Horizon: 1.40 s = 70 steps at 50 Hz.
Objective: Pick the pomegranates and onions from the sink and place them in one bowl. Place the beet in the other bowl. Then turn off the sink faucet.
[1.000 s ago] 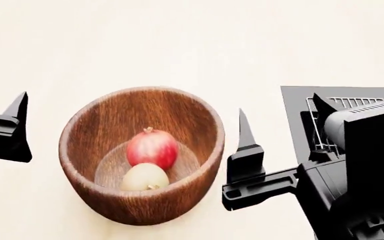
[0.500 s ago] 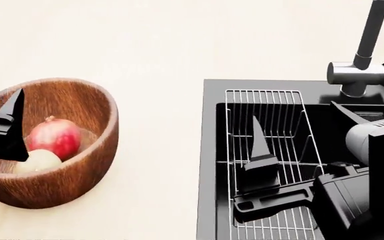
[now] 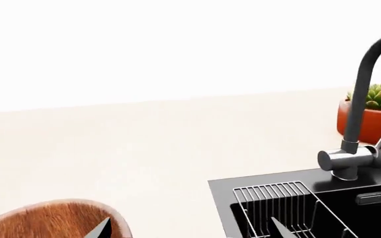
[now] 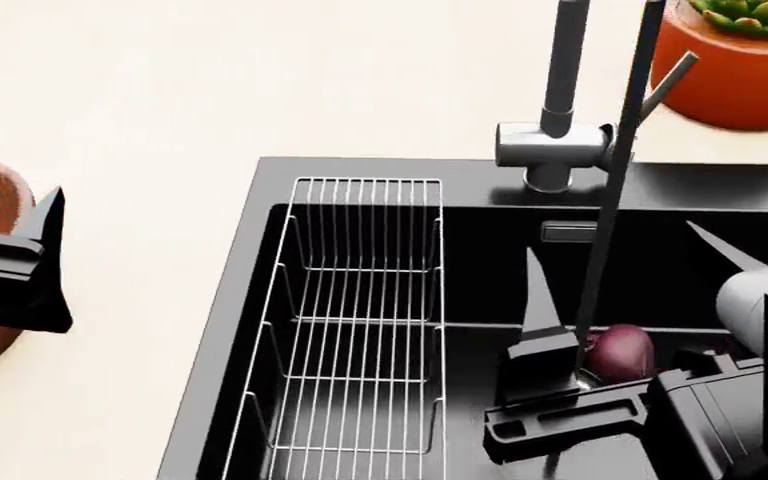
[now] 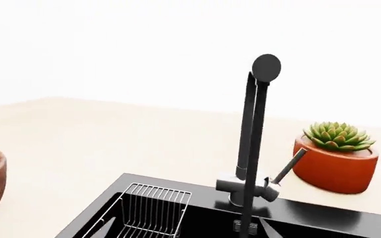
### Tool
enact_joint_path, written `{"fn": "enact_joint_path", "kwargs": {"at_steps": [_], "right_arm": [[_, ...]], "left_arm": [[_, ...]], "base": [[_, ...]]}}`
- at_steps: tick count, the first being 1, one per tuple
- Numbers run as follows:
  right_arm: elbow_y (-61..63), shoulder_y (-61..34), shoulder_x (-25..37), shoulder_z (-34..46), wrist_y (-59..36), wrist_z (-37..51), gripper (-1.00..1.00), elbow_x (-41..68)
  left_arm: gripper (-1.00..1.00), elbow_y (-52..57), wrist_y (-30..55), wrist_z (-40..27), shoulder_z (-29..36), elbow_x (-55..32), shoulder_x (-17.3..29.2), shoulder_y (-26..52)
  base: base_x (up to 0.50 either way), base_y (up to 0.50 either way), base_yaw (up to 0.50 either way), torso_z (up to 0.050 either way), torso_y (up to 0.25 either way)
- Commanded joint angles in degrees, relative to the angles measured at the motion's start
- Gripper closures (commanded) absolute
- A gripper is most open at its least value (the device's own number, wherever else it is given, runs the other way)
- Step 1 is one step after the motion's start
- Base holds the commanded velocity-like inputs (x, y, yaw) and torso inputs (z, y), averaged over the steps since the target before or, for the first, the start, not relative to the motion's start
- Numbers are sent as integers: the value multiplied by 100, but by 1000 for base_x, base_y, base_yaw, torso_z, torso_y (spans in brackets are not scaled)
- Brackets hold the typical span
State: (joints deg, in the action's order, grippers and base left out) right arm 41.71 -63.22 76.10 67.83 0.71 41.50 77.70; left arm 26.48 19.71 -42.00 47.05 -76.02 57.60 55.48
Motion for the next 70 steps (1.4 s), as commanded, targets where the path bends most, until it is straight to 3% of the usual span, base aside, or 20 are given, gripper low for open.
{"fn": "enact_joint_path", "kwargs": {"at_steps": [1, 11, 47, 70], "right_arm": [[125, 183, 126, -6, 171, 69, -100, -154], [314, 274, 424, -5, 299, 198, -100, -172], [218, 31, 143, -123, -254, 418, -100, 48], [180, 158, 114, -115, -120, 401, -100, -116]], "left_arm": [[-100, 5, 8, 127, -89, -151, -102, -42], [-100, 41, 45, 45, -77, -177, -212, -4], [-100, -294, -82, 381, -84, -63, -269, -122], [-100, -327, -67, 396, -107, -70, -265, -117]], "base": [[3, -500, 0, 0, 0], [3, -500, 0, 0, 0], [33, -496, 0, 0, 0], [254, -232, 0, 0, 0]]}}
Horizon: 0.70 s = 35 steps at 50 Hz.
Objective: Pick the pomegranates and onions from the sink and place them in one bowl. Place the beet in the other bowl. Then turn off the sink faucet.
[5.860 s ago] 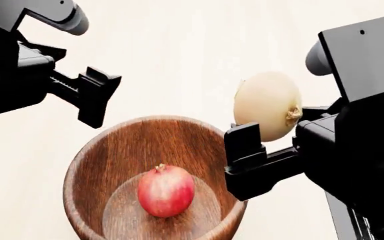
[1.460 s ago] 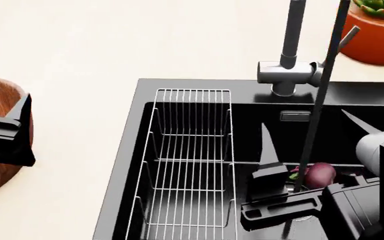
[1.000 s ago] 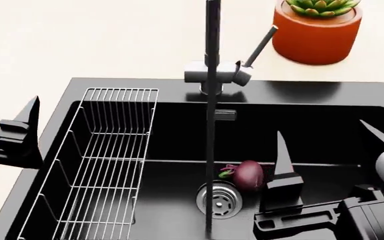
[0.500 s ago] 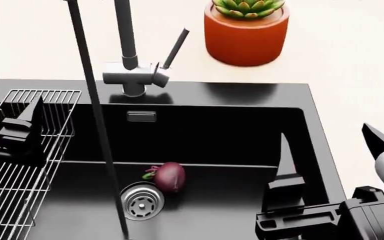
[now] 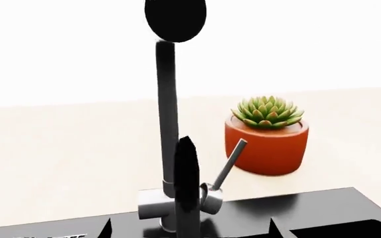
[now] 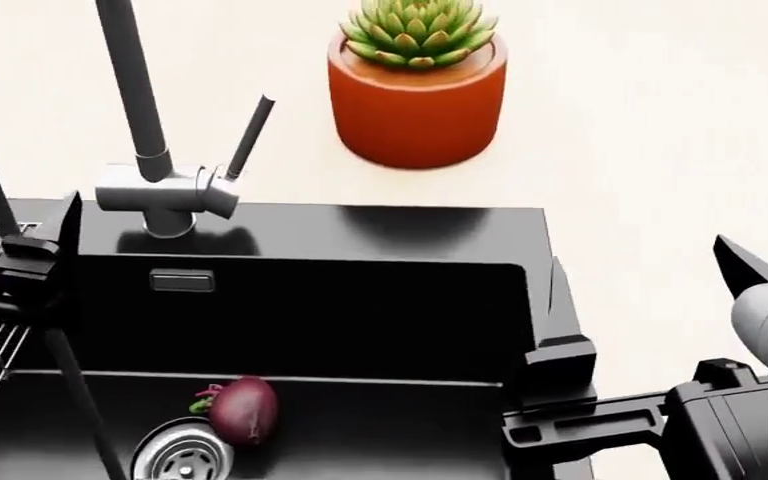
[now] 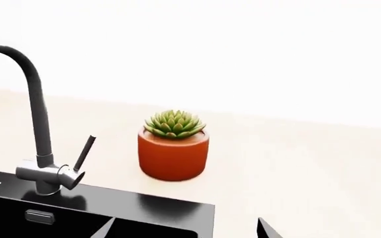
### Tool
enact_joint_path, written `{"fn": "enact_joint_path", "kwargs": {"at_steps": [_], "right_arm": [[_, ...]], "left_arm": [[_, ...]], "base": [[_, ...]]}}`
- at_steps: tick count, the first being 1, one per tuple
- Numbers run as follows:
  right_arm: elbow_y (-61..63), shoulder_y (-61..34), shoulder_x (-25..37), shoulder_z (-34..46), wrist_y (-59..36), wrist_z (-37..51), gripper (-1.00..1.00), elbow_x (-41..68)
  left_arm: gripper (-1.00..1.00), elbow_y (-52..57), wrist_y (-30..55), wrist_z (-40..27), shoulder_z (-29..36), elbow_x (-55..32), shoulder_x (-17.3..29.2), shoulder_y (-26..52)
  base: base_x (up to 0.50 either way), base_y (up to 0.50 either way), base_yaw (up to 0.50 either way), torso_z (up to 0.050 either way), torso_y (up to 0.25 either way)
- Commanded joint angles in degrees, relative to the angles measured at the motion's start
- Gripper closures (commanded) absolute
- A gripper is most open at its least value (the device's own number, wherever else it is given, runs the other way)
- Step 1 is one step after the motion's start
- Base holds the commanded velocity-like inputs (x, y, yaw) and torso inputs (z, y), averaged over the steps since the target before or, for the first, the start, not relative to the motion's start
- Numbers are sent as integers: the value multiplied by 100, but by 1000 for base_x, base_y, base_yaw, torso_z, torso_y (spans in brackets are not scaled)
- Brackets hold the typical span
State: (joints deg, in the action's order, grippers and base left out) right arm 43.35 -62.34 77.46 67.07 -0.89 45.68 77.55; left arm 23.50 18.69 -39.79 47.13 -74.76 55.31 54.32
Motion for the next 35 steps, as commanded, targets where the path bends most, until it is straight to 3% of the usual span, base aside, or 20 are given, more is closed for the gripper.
{"fn": "enact_joint_path", "kwargs": {"at_steps": [1, 12, 35], "right_arm": [[10, 80, -27, -35, 46, -23, -100, -106], [11, 21, -23, -78, -46, 34, -100, 82], [-12, 20, -17, -112, -111, 103, -100, 168]], "left_arm": [[-100, -33, 36, 170, -118, -199, -38, 1], [-100, 44, 3, 154, -157, -265, 32, -54], [-100, -65, 143, 91, -40, -154, -121, -42]], "base": [[388, -201, 0, 0, 0], [351, -246, 0, 0, 0], [4, 0, 0, 0, 0]]}}
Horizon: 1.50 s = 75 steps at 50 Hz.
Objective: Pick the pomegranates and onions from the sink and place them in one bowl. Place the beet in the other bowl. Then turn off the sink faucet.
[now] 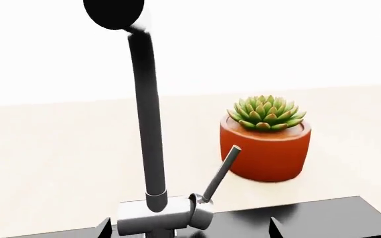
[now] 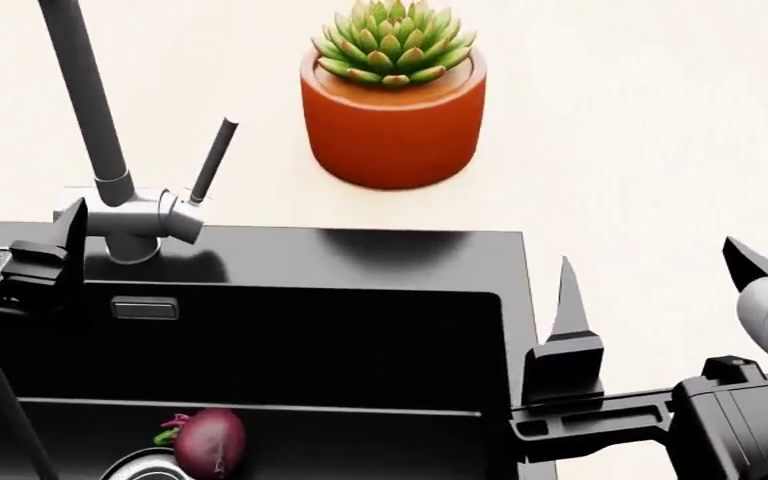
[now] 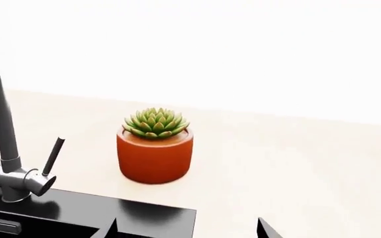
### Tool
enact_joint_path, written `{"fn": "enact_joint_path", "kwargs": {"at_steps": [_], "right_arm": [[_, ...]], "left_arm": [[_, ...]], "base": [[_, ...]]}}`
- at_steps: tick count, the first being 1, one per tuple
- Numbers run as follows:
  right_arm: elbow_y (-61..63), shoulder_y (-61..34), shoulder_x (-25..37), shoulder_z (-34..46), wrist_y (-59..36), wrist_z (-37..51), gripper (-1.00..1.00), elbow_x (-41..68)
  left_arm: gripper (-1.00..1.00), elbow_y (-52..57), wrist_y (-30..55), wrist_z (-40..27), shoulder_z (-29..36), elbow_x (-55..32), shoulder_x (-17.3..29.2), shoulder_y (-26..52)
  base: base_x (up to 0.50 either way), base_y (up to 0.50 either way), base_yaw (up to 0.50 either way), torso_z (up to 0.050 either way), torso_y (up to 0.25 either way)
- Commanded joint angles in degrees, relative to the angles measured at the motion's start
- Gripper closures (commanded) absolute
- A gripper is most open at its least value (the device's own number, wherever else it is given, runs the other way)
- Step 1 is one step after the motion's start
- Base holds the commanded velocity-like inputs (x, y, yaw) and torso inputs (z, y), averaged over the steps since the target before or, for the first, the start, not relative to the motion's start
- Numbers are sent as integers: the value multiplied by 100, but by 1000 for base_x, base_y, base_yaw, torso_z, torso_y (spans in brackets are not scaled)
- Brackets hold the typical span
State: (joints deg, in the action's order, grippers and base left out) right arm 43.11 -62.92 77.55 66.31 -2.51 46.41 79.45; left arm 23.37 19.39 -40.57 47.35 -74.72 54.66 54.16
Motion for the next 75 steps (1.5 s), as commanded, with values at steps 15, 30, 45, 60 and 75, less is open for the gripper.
{"fn": "enact_joint_path", "kwargs": {"at_steps": [15, 30, 45, 60, 75], "right_arm": [[39, 200, 73, -28, 217, 65, -100, -92], [58, 169, 112, -66, 146, 117, -100, 30], [53, 182, 199, -104, 177, 160, -100, 93], [-88, 474, 94, 18, 523, 80, -100, -49], [-23, 694, 368, 65, 874, 210, -100, 11]], "left_arm": [[-100, -96, 783, 368, 251, -323, -369, 425], [-100, -1417, 2393, 68, 781, -1463, -1152, 1313], [-100, -2437, 2401, 75, 1037, -1612, -1887, 1004], [-100, -3253, 2279, 154, 1309, -1248, -2512, 935], [-100, -4634, 2160, 473, 1544, -918, -3128, 967]], "base": [[0, 0, 0, 0, 0], [0, 0, 0, 0, 0], [0, 0, 0, 0, 0], [0, 0, 0, 0, 0], [0, 0, 0, 0, 0]]}}
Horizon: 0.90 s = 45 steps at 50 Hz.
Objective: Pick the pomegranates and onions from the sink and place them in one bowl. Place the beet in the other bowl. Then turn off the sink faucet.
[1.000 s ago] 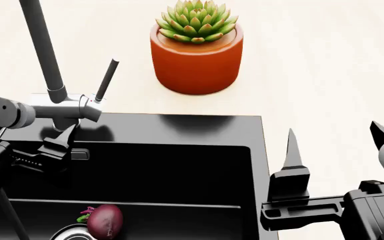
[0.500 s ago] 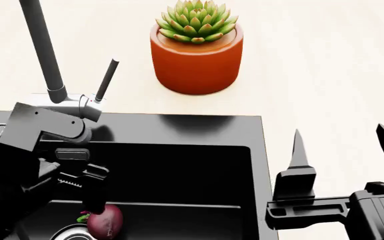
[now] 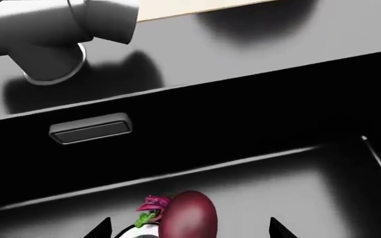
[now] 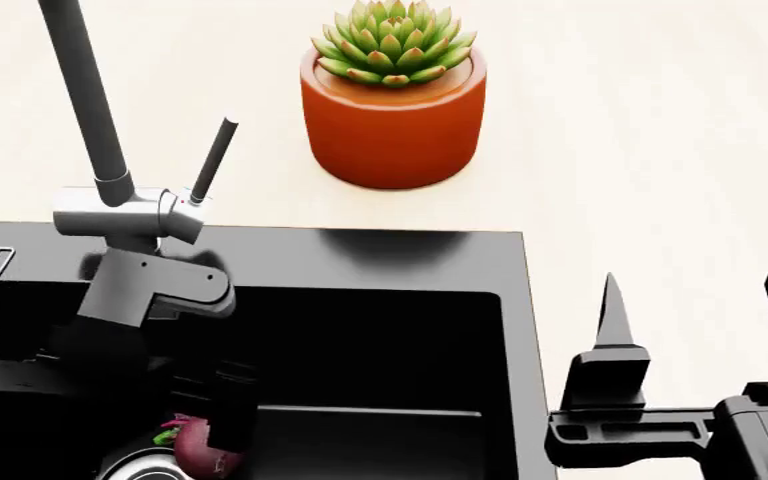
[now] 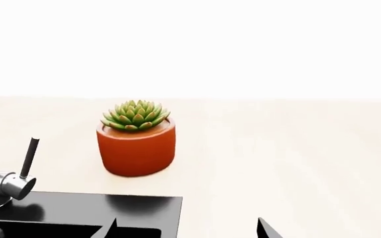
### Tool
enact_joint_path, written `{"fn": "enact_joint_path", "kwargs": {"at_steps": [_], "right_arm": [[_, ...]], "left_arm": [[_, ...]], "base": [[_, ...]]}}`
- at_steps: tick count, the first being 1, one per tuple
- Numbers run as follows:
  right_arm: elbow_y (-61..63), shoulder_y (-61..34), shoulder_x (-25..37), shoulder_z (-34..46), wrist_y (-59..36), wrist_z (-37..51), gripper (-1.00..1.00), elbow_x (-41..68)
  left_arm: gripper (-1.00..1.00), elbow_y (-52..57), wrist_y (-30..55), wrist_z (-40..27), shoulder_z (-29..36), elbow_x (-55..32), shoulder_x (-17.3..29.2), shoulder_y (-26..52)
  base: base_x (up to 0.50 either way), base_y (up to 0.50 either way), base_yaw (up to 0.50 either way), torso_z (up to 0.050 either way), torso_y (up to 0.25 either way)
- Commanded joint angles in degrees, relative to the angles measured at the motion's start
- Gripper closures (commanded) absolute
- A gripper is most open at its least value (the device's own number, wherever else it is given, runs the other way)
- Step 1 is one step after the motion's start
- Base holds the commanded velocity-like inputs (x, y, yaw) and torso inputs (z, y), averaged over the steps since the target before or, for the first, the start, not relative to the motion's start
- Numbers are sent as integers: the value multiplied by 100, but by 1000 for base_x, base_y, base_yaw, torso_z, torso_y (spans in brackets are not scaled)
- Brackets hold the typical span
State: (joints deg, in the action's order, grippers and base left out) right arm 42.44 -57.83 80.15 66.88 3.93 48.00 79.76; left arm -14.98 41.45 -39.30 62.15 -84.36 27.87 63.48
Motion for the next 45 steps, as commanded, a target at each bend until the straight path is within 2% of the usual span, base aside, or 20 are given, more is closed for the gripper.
{"fn": "enact_joint_path", "kwargs": {"at_steps": [1, 18, 33, 40, 45], "right_arm": [[46, 205, 129, 17, 257, 39, -100, -34], [-18, 180, 80, -2, 103, 28, -100, 110], [-80, 298, 19, 43, 199, -7, -100, 92], [-99, 406, 8, 90, 314, -12, -100, -5], [-50, 432, 57, 87, 367, -8, -100, -25]], "left_arm": [[-100, -929, -55, 408, 93, 88, -499, 42], [-100, -1821, -143, 883, 345, 364, -1035, 0], [-100, -3741, -454, 1746, 683, 872, -1984, 152], [-100, -4366, -645, 1882, 876, 1140, -2322, 119], [-100, -4465, -679, 1904, 984, 1249, -2384, 33]], "base": [[0, 0, 0, 0, 0], [0, 0, 0, 0, 0], [0, 0, 0, 0, 0], [0, 0, 0, 0, 0], [0, 0, 0, 0, 0]]}}
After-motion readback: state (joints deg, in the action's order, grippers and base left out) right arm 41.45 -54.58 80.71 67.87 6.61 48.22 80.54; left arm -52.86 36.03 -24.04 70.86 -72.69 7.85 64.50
